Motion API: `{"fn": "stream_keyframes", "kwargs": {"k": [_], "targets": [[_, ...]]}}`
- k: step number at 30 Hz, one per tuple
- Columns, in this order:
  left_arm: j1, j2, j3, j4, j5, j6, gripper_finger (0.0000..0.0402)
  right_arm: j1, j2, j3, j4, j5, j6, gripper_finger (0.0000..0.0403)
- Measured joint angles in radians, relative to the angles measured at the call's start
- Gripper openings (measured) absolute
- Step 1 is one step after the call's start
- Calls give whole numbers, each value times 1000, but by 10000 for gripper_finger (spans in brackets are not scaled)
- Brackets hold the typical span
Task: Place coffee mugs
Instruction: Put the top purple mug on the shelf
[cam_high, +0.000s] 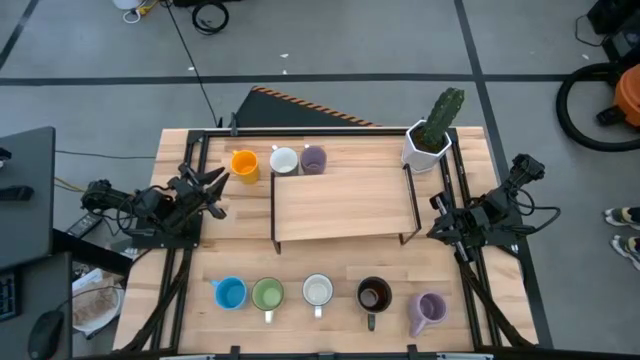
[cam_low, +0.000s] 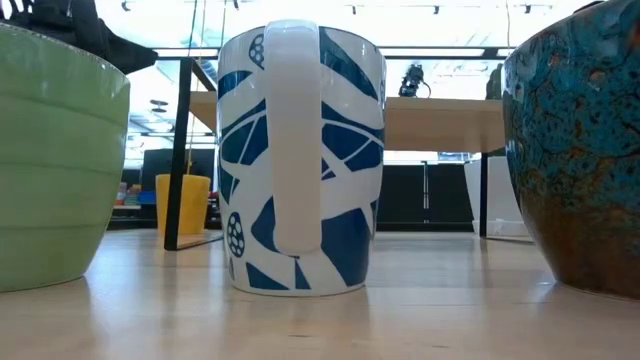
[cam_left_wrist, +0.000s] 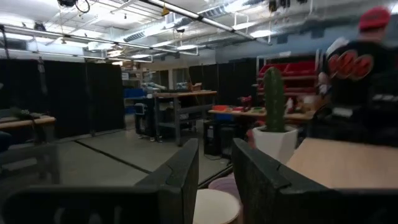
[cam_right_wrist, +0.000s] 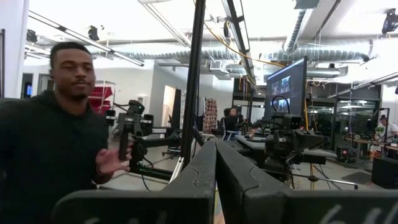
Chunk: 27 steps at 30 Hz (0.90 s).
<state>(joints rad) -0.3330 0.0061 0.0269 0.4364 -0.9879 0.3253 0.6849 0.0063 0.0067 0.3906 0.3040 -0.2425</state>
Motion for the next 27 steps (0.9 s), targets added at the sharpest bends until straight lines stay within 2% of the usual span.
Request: {"fn": "stream_keyframes", "kwargs": {"k": [4, 7, 12, 21, 27], "targets": [[0, 0, 0, -2, 16, -126, 103, 0, 0, 0, 89, 72, -4, 11], [0, 0, 0, -1, 17, -165, 103, 0, 0, 0, 172, 117, -13, 11], [0, 0, 0, -1, 16, -164, 103, 0, 0, 0, 271, 136, -15, 11], [0, 0, 0, -1, 16, -98, 103, 0, 0, 0, 344, 149, -51, 11], [3, 0, 0, 16, 31, -28, 103, -2, -1, 0, 490, 306, -130, 11]]}}
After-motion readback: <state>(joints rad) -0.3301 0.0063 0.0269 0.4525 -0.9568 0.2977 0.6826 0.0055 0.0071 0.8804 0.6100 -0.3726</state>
